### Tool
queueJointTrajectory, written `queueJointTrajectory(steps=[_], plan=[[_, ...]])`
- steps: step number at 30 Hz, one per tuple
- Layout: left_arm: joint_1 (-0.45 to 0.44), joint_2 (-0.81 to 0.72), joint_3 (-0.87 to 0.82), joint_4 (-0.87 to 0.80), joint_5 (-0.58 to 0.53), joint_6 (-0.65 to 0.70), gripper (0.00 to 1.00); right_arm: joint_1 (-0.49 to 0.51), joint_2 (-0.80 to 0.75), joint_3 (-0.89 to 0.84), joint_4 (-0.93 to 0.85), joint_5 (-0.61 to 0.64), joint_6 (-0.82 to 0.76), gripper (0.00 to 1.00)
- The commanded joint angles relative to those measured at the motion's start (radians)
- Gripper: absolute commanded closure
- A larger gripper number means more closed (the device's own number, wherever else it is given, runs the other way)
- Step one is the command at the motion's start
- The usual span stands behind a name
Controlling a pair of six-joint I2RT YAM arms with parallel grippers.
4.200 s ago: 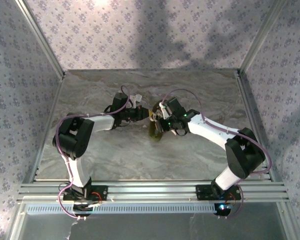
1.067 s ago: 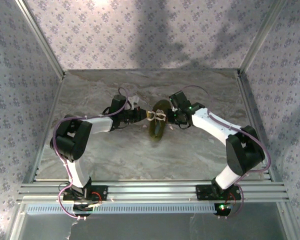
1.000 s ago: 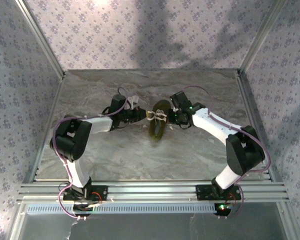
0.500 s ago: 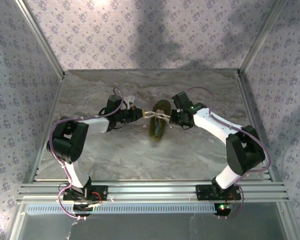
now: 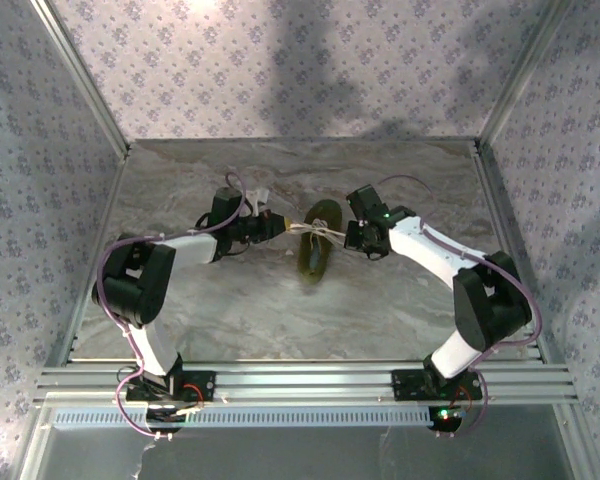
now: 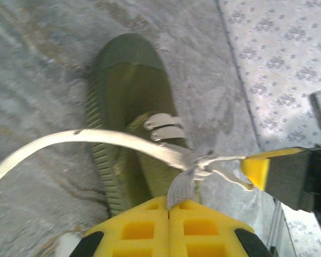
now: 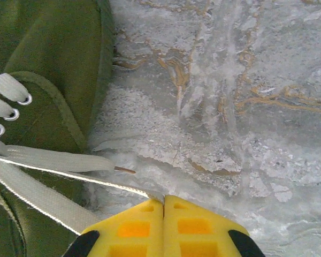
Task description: Tie the shoes
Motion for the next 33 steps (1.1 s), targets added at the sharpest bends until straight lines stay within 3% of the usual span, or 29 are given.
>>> queueJointTrajectory(steps=[1,6,12,15,19,21,24,33], plan=[[-0.026,-0.051,0.061,0.039,0.119,0.073,1.0,-0.003,-0.049,-0.032,0.092,-0.119,-0.084,1.0],[-0.049,-0.059,0.092,-0.036,0.109,0.135,1.0,0.07,-0.051,-0.018,0.151,-0.288,-0.285,1.0],[-0.046,-0.038,0.06,0.001,0.061,0.094,1.0,0.16,-0.001,0.002,0.087,-0.161,-0.346,0.98],[-0.049,-0.037,0.05,0.014,0.061,0.087,1.0,0.161,-0.023,-0.016,0.104,-0.136,-0.323,0.74],[-0.055,-0.052,0.023,0.016,0.044,0.084,1.0,0.139,-0.068,0.008,0.106,-0.073,-0.282,0.52],[-0.061,-0.069,0.0,0.017,0.026,0.084,1.0,0.121,-0.071,0.034,0.093,-0.047,-0.244,0.46],[-0.076,-0.085,-0.027,0.02,0.009,0.085,1.0,0.105,-0.037,0.082,0.052,-0.033,-0.214,0.48],[-0.112,-0.069,-0.042,0.037,-0.013,0.081,1.0,0.105,0.066,0.17,0.022,-0.072,-0.21,0.66]])
